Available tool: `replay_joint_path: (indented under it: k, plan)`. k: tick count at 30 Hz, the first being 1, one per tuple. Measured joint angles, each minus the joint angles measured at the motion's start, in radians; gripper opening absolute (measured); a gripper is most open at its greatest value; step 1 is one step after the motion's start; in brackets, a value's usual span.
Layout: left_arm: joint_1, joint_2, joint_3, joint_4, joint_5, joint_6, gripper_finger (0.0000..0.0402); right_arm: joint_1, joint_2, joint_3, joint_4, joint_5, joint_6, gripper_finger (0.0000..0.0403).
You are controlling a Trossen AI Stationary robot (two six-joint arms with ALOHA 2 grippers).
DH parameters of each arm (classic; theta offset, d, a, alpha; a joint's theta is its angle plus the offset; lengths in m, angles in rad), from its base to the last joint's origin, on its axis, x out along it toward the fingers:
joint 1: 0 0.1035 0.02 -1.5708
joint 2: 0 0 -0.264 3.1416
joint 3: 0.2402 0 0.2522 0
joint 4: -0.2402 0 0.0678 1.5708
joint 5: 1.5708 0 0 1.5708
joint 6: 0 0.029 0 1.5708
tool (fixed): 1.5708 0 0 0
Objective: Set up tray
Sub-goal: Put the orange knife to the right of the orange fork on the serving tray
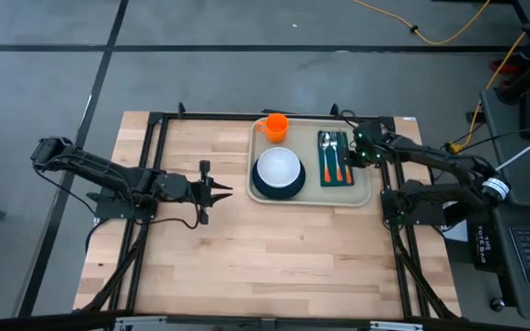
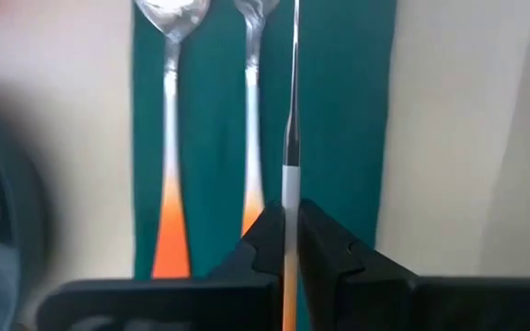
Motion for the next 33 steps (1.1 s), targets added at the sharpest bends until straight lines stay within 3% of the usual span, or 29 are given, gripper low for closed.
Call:
replay_joint_path:
  k: [33]
  plan:
    - [0.0,0.0,0.0,-0.022,0.0,0.0,0.0061,0.0,0.121,0.002,0.053,0.005,0.003,0.0017]
